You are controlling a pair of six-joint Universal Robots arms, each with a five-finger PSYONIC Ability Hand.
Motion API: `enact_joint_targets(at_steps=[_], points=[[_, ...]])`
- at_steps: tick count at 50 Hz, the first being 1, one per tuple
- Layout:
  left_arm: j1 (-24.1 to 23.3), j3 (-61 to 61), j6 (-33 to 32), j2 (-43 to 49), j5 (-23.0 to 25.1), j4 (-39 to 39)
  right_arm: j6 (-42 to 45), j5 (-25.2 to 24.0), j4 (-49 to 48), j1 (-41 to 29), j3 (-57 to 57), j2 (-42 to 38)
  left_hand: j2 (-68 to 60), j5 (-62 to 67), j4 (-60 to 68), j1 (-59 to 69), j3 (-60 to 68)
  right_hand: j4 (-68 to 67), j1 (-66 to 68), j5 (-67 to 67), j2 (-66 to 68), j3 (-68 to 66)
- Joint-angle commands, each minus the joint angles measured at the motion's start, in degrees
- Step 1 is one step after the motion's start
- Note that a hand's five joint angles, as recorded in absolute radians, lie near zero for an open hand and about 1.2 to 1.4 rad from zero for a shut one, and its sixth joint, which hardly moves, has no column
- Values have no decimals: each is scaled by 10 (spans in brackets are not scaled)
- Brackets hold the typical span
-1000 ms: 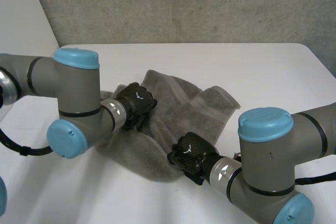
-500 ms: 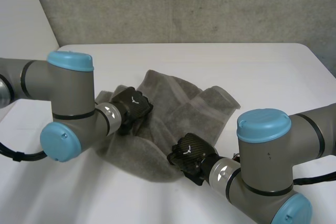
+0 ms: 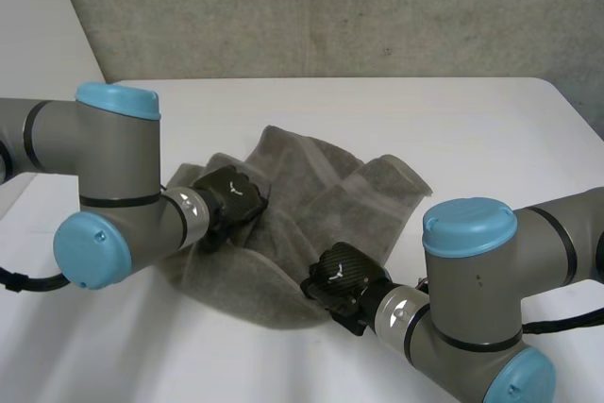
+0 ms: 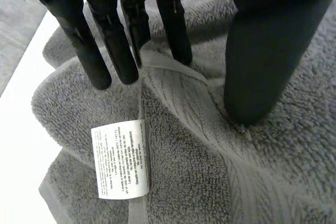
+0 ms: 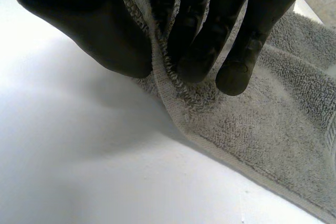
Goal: Fold the towel.
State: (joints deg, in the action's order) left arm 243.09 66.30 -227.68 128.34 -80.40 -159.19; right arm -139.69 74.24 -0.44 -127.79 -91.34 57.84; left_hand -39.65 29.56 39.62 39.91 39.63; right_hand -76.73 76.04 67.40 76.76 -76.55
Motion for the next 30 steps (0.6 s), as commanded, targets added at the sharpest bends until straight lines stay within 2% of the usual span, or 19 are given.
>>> enact_joint_targets(at_steps=[1,10,12,15,21,23,26,28,29,30], points=[[19,17,-22,-8,-4,8,0,1,0,0,5,0,-396,397,397,394,396,-33,40,26,32,-35],[30,68,-32,-64,-19,8,-7,10,1,25,20,14,-403,404,404,401,404,-33,40,26,32,-35],[41,72,-40,-84,-38,4,-12,24,1,29,32,35,-403,404,404,401,404,-33,40,26,32,-35],[46,72,-41,-93,-42,5,-19,33,1,32,41,49,-403,404,404,401,404,-33,40,26,32,-35],[48,67,-23,-146,-52,-11,-82,51,4,53,86,127,-403,404,404,401,404,-33,40,26,32,-35],[40,67,12,-180,-54,-44,-104,50,5,58,113,176,-403,404,404,401,404,-33,40,26,32,-35],[36,66,45,-207,-55,-60,-112,50,8,62,129,199,-403,404,404,401,404,-33,40,26,32,-35],[30,66,119,-278,-54,-88,-123,50,32,62,170,238,-403,404,404,401,404,-33,40,26,32,-35],[30,66,119,-278,-54,-88,-123,50,33,62,171,238,-403,404,404,401,404,-33,40,26,32,-35],[29,66,157,-315,-53,-101,-124,50,59,62,199,251,-403,404,404,401,404,-33,40,26,32,-35]])
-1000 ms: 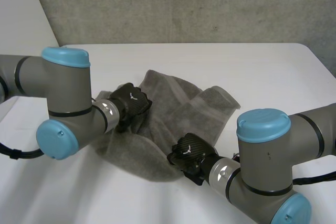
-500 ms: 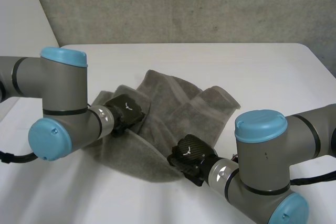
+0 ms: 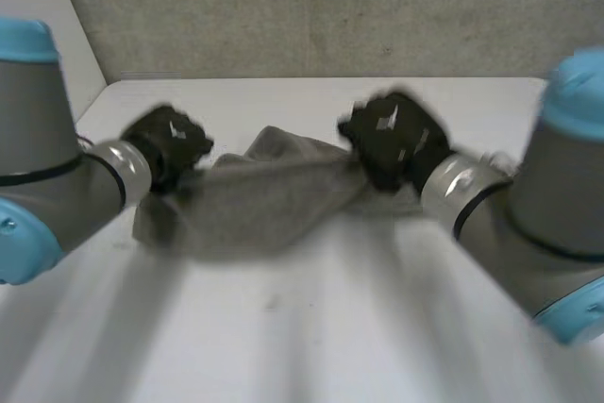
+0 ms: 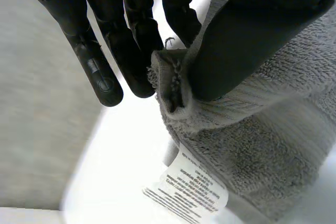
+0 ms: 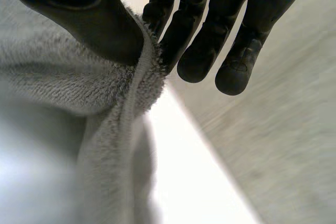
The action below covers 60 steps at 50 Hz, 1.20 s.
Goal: Fold the towel.
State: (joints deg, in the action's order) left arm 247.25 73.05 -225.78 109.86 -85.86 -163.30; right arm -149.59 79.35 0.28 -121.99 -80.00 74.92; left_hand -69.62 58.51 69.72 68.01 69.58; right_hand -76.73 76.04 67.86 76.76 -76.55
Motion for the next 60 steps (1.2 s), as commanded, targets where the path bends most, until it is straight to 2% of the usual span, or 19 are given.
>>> enact_joint_targets(at_steps=[1,2,4,10,15,20,29,31,36,37,39,44,46,48,49,51,55,57,60], points=[[-13,3,175,-165,3,-73,-26,-2,82,3,119,88,-104,115,103,120,104,-33,40,21,32,-35],[-13,3,176,-165,3,-73,-26,-2,82,3,119,88,-104,115,103,120,104,-33,40,21,32,-35],[-14,10,239,-227,3,-103,-26,-3,154,3,191,93,-104,115,103,120,104,-33,40,21,32,-35],[-13,25,288,-277,-1,-132,-24,-5,249,3,293,89,-104,115,103,120,104,-33,40,21,32,-35],[-14,30,292,-257,-1,-133,-17,-8,325,2,377,45,-104,115,103,120,104,-33,40,21,32,-35],[-12,19,290,-164,-7,-136,2,-9,403,-2,486,-79,-104,115,103,120,104,-33,40,21,32,-35],[-9,-77,285,-10,-40,-200,5,-3,357,-2,609,-234,-104,115,103,120,104,-33,40,21,32,-35],[-9,-140,285,50,-40,-229,8,-2,301,-2,663,-288,-104,115,103,120,104,-33,40,21,32,-35],[-7,-239,290,100,-42,-274,23,1,169,-4,720,-336,-104,115,103,120,104,-33,40,21,32,-35],[-7,-239,290,100,-42,-274,23,1,169,-4,720,-336,-104,115,103,120,104,-33,40,21,32,-35],[-7,-279,293,99,-44,-310,36,1,77,-4,728,-333,-104,115,103,120,104,-33,40,21,32,-35],[-4,-282,302,58,-64,-347,35,-7,31,2,714,-292,-104,115,103,120,104,-33,40,21,32,-35],[-3,-273,308,44,-73,-346,35,-17,46,4,696,-278,-104,115,103,120,104,-33,40,21,32,-35],[3,-230,323,19,-80,-345,39,-70,101,5,646,-254,-104,115,103,120,104,-33,40,21,32,-35],[3,-230,323,19,-80,-345,39,-70,102,5,645,-254,-104,115,103,120,104,-33,40,21,32,-35],[17,-155,329,-2,-78,-342,45,-132,166,5,592,-236,-104,115,103,120,104,-33,40,21,32,-35],[28,-61,329,-43,-74,-343,68,-172,233,5,541,-230,-104,115,103,120,104,-33,40,21,32,-35],[38,32,329,-81,-72,-350,122,-199,301,4,493,-228,-104,115,103,120,104,-33,40,21,32,-35],[53,117,329,-104,-56,-357,195,-206,357,3,445,-236,-104,115,103,120,104,-33,40,21,32,-35]])
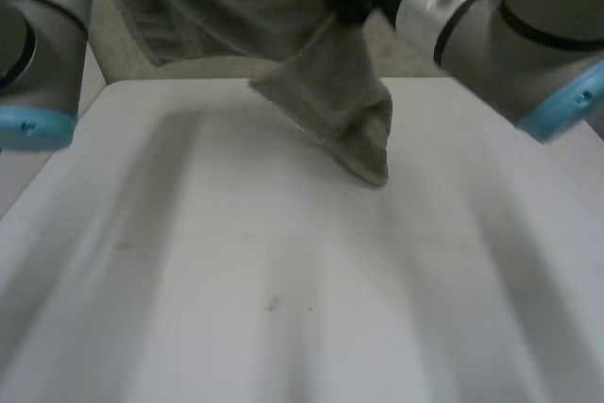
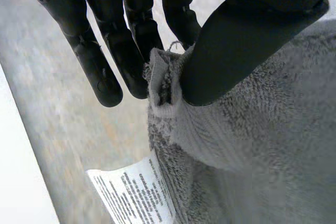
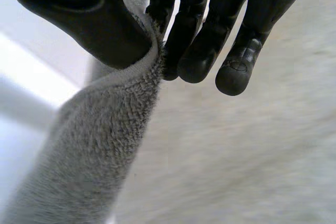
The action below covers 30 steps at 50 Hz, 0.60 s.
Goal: Fold the towel.
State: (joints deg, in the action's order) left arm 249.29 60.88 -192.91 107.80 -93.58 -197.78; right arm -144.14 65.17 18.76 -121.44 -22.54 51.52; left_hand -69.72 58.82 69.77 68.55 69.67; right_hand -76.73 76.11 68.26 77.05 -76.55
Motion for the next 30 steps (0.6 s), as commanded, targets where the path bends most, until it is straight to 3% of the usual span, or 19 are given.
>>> enact_joint_targets(at_steps=[1,3,7,10,11,12,14,19,30], points=[[33,239,1,-83,22,-12,141,-65,173,-2,-130,-2,-103,112,102,114,103,-33,39,17,29,-35],[51,306,2,-101,50,-28,204,-61,202,-9,-174,-24,-103,112,102,114,103,-33,39,17,29,-35],[65,353,1,-108,69,-54,222,-48,203,-13,-195,-55,-103,112,102,114,103,-33,39,17,29,-35],[72,377,2,-108,74,-84,186,-18,170,-25,-191,-76,-103,112,102,114,103,74,-68,-90,-78,72],[75,381,3,-108,74,-93,150,4,139,-27,-192,-79,-103,112,102,114,103,224,-218,-240,-227,222],[75,381,3,-108,74,-93,149,4,138,-27,-192,-79,-103,112,102,114,103,226,-219,-241,-229,224],[77,382,3,-102,74,-96,58,43,62,-27,-206,-75,-103,112,102,114,103,428,-422,-444,-432,427],[75,377,4,-102,74,-96,-54,77,-8,-23,-253,-56,-103,112,102,114,103,483,-477,-498,-486,481],[65,344,4,-109,68,-97,-186,80,-71,-19,-410,-1,-103,112,102,114,103,503,-497,-519,-507,501]])
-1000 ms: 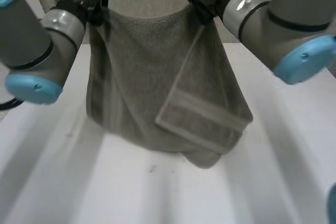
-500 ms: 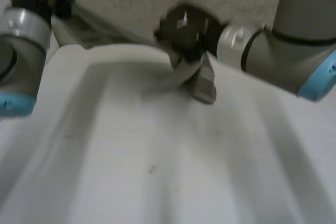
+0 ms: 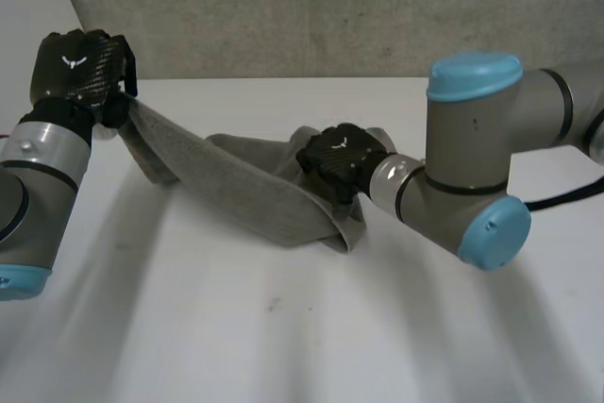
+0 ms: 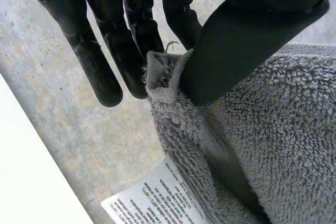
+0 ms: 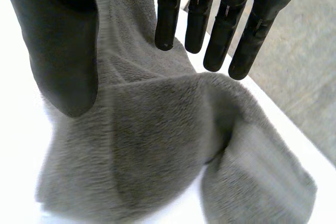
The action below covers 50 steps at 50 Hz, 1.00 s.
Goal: Fold the towel.
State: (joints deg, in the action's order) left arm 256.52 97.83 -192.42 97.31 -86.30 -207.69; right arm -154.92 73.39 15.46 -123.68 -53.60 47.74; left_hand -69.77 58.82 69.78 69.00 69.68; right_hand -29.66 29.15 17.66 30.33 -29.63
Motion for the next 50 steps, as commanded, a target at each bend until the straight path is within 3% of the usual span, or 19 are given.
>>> enact_joint_targets(at_steps=[1,6,12,14,17,36,42,50], points=[[-8,-26,-1,-4,-4,2,-79,-2,-38,4,-99,37,-102,112,102,110,103,33,-27,-13,-39,32],[-11,-46,0,-5,-6,5,-197,0,-95,34,-199,97,-102,112,102,110,103,36,-31,-16,-43,36],[-30,-53,0,-7,-6,11,-268,18,-148,52,-283,141,-102,112,102,110,103,90,-85,-70,-97,89],[-40,-54,0,-15,-6,15,-295,50,-183,52,-327,152,-102,112,102,110,103,187,-182,-167,-194,187],[-45,-54,0,-21,-6,18,-311,84,-224,46,-351,151,-102,112,102,110,103,197,-191,-177,-203,196],[-63,-55,2,-32,-17,18,-441,145,-356,-11,-318,46,-102,112,102,110,103,197,-191,-177,-203,196],[-62,-55,2,-32,-20,18,-446,168,-391,-21,-314,30,-102,112,102,110,103,197,-191,-177,-203,196],[-55,-53,19,-38,-20,18,-393,237,-437,-20,-278,-13,-102,112,102,110,103,144,-139,-124,-151,144]])
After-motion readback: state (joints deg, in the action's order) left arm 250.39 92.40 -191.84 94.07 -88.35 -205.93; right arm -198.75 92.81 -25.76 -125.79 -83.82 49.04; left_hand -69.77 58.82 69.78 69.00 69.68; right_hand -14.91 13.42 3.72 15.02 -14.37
